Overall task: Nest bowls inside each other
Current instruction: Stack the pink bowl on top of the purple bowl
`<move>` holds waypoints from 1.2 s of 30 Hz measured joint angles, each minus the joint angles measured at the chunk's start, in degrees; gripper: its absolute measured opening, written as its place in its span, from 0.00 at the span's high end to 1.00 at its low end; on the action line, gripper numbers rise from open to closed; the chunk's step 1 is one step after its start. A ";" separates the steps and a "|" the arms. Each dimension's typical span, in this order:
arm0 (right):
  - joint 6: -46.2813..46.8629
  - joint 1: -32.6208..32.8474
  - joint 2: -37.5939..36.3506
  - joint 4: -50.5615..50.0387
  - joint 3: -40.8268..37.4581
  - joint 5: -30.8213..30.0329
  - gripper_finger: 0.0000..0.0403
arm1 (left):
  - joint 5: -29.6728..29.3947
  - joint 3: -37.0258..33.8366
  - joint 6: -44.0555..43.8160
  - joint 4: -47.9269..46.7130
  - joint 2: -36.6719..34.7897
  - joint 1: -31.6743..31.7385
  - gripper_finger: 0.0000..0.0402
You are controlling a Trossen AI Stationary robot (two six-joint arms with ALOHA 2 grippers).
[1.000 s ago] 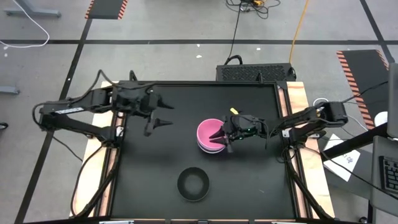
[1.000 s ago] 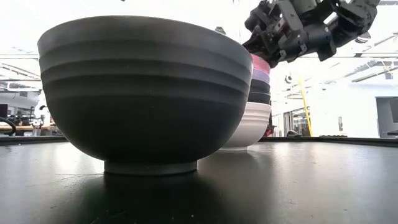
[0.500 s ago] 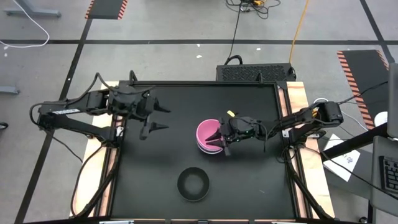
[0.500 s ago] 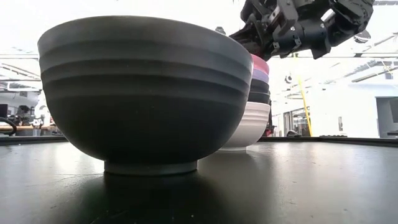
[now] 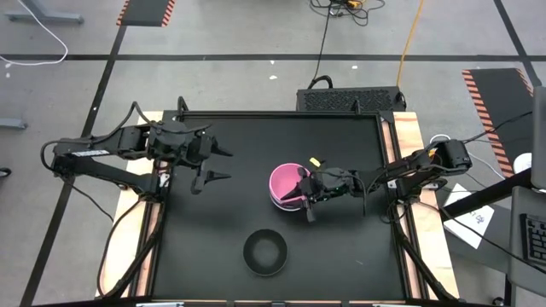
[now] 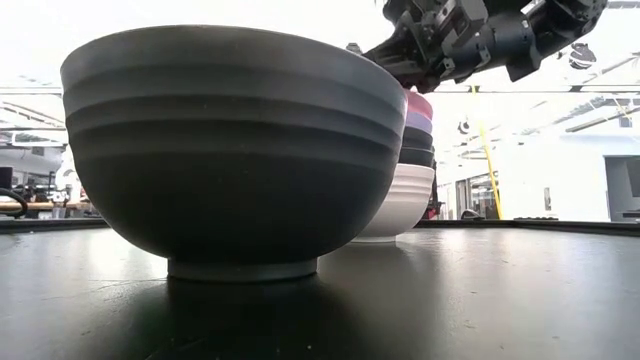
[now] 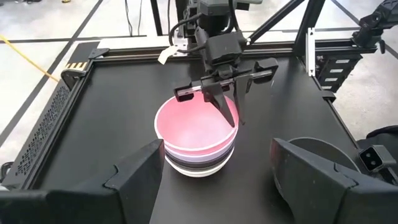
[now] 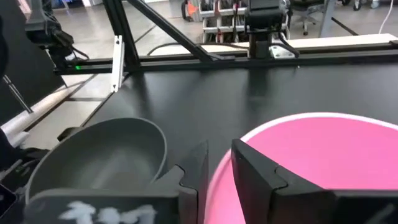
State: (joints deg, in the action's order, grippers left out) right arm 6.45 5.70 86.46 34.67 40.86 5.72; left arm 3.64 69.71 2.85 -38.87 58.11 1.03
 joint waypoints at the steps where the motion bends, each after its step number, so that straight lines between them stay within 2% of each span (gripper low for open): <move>1: 0.24 -0.23 0.00 -0.40 0.00 0.01 0.85 | -0.35 0.00 -0.02 0.00 0.00 -0.06 0.27; 14: -0.59 -1.66 0.00 0.76 0.03 0.07 0.85 | -0.73 0.00 0.06 -1.05 0.00 -0.10 0.27; 18: -1.13 -3.65 0.03 -2.25 3.23 0.45 0.85 | -0.74 0.00 0.21 -1.05 0.00 -0.10 0.27; 23: -3.44 -5.81 0.02 -13.07 10.02 1.81 0.85 | -0.74 -0.16 0.24 -1.62 0.00 -0.10 0.27; 36: -4.15 -9.56 0.60 -13.39 12.04 4.76 0.85 | -0.74 -5.05 1.16 0.51 0.00 -0.10 0.27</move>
State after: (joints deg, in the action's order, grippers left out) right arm 2.31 -3.86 87.05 21.28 52.90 10.48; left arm 2.90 64.66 4.01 -38.36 58.11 0.93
